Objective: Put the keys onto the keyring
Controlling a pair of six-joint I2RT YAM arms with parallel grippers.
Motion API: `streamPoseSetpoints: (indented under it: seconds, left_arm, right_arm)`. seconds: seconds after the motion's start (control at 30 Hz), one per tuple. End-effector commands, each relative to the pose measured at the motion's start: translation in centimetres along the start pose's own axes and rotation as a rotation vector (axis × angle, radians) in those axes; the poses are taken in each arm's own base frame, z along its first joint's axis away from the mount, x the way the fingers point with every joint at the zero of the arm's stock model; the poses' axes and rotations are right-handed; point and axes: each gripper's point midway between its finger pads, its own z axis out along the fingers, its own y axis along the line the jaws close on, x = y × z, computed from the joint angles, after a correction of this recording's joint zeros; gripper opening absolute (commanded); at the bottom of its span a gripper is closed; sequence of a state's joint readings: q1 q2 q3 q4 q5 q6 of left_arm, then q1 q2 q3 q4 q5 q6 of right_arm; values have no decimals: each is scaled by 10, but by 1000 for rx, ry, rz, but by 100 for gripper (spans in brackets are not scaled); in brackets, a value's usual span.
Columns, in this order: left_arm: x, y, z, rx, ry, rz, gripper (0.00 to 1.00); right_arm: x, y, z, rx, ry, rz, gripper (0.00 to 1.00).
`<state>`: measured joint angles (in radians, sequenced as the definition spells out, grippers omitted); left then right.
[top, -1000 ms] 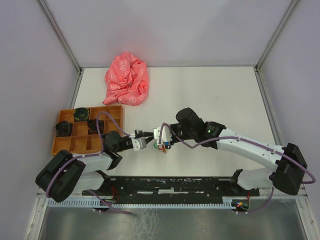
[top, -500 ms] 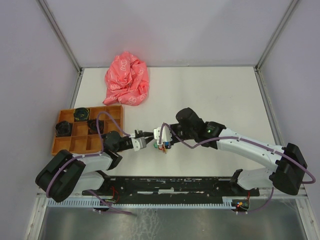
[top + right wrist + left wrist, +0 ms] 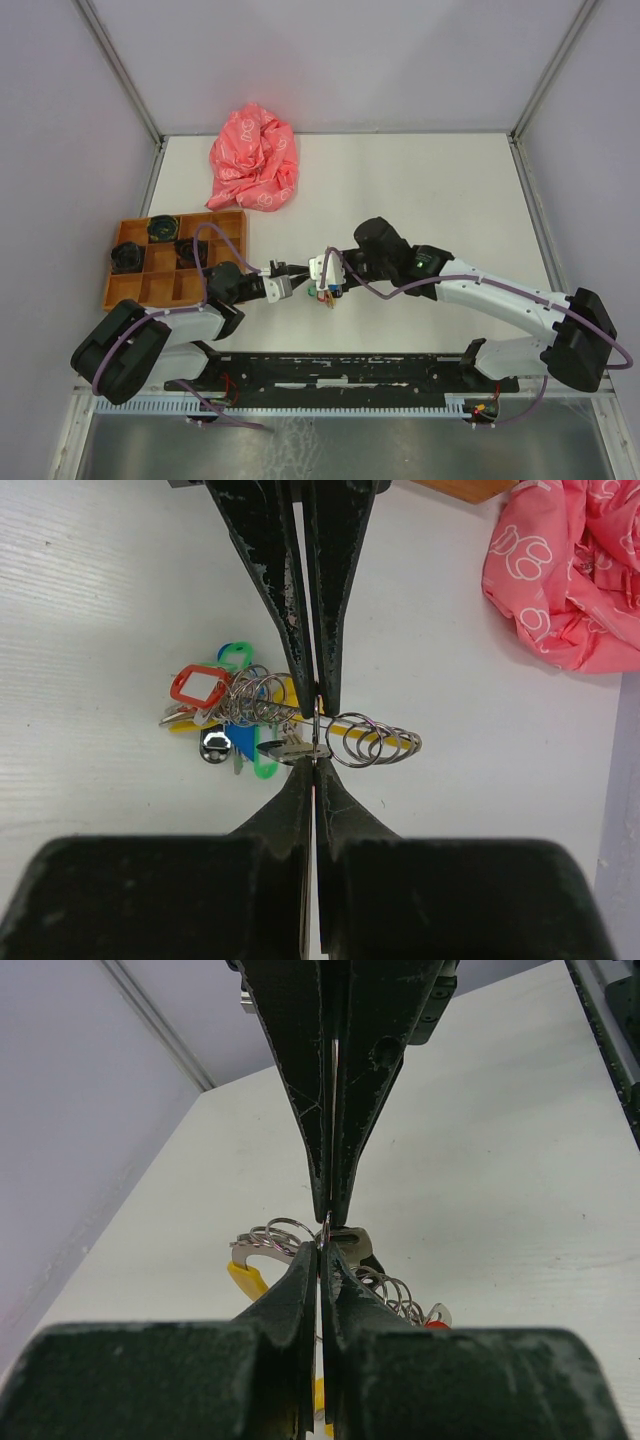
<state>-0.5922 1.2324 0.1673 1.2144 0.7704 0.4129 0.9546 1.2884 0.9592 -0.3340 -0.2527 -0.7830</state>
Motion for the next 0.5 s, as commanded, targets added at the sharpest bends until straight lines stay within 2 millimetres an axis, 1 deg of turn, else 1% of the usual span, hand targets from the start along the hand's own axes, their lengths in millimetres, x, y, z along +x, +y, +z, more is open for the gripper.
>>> streamPoseSetpoints:
  seconds: [0.0, 0.47]
  left_arm:
    - [-27, 12, 9, -4, -92, 74, 3]
    - [-28, 13, 9, -9, -95, 69, 3]
  right_arm:
    - [-37, -15, -7, 50, -146, -23, 1]
    - [-48, -20, -9, 80, -199, -8, 1]
